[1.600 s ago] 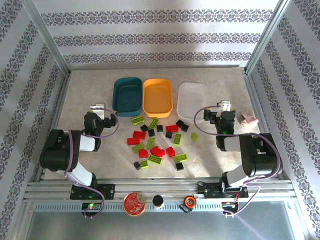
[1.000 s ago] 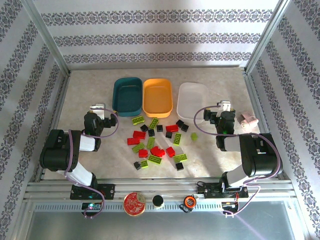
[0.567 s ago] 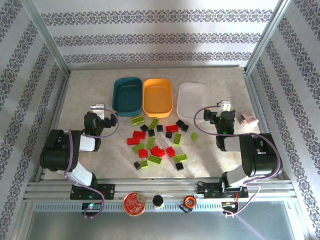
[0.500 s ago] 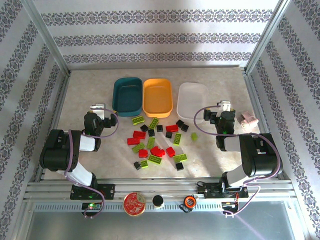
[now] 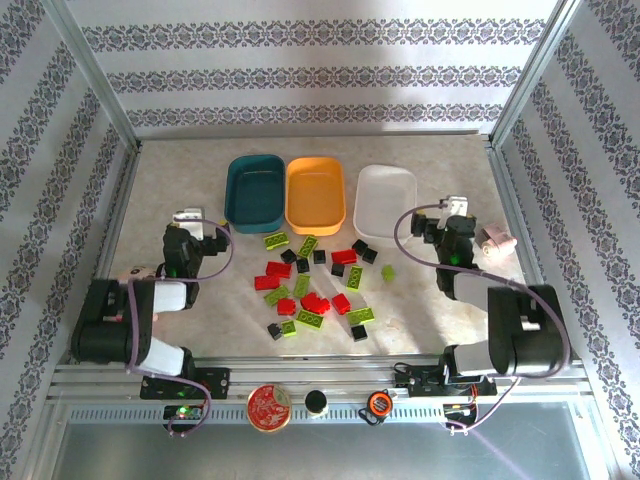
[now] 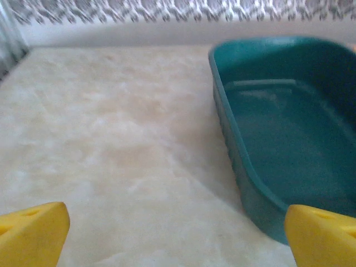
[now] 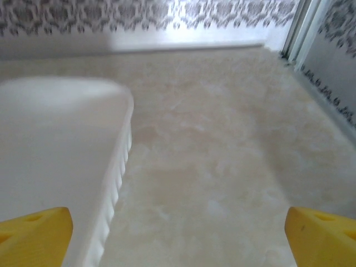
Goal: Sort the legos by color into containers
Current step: Pick up the lego from the center of the table.
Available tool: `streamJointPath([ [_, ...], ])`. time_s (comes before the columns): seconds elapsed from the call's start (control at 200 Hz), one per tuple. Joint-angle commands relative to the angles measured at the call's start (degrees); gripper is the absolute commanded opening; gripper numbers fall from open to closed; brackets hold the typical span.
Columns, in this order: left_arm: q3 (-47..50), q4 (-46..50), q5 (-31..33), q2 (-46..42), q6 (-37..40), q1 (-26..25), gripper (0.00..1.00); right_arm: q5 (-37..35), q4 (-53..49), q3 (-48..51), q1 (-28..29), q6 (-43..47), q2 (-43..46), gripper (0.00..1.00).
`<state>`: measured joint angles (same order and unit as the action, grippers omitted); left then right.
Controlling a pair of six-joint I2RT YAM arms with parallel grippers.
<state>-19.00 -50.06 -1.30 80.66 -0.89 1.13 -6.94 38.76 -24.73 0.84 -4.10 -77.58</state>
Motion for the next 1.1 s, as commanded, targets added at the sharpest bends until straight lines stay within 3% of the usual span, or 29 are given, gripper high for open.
streamJointPath([
  [0.0, -2.40, 9.46, 5.35, -7.65, -3.82, -0.11, 0.99, -4.83, -11.64, -4.74, -0.50, -5.07, 5.64, 0.98],
  [0.1, -4.17, 12.48, 6.75, -11.55, -9.28, -0.07, 0.99, -14.52, -19.42, -8.18, 1.88, -6.45, 8.16, 0.98],
  [0.19, -4.58, 13.43, 10.61, -14.36, -19.55, -0.06, 0.99, -24.90, -24.18, -11.00, 4.10, -10.77, 8.63, 0.98],
  [0.3, -5.11, 24.05, 18.44, -18.47, -41.90, 0.21, 0.99, -20.16, -32.63, -11.03, 2.54, -29.06, 11.84, 0.98],
  [0.34, -4.62, 24.89, 17.16, -19.85, -46.82, 1.01, 0.99, -14.77, -33.14, -9.64, 0.59, -34.52, 13.16, 0.98],
  [0.4, -2.85, 19.04, 11.32, -20.95, -44.81, 1.60, 0.99, -4.34, -29.11, -8.04, -1.67, -34.58, 12.59, 0.98],
  [0.515, -0.16, 10.97, 7.72, -22.63, -46.32, 1.60, 0.99, -1.81, -33.69, -10.86, -1.63, -35.98, 9.61, 0.98],
  [0.62, 0.57, 10.42, 5.17, -25.27, -49.55, 1.61, 0.99, 4.45, -33.69, -10.77, -1.43, -33.80, 10.18, 0.98],
  [0.725, 0.40, 8.82, -0.18, -26.88, -49.68, 1.66, 0.99, 4.98, -38.49, -12.35, 0.11, -31.39, 11.07, 0.98],
  [0.814, -2.08, 12.57, -7.21, -27.42, -49.22, 1.53, 1.00, 5.46, -42.29, -12.31, 1.70, -30.87, 12.69, 0.96],
  [0.929, -5.25, 20.26, -16.02, -27.67, -48.92, 0.34, 0.87, 5.44, -49.03, -12.62, 5.60, -30.15, 13.81, 0.93],
  [1.094, -5.34, 32.53, -17.33, -30.85, -45.44, -6.83, 0.86, 4.32, -55.46, -11.08, 13.20, -28.56, 15.50, 0.89],
])
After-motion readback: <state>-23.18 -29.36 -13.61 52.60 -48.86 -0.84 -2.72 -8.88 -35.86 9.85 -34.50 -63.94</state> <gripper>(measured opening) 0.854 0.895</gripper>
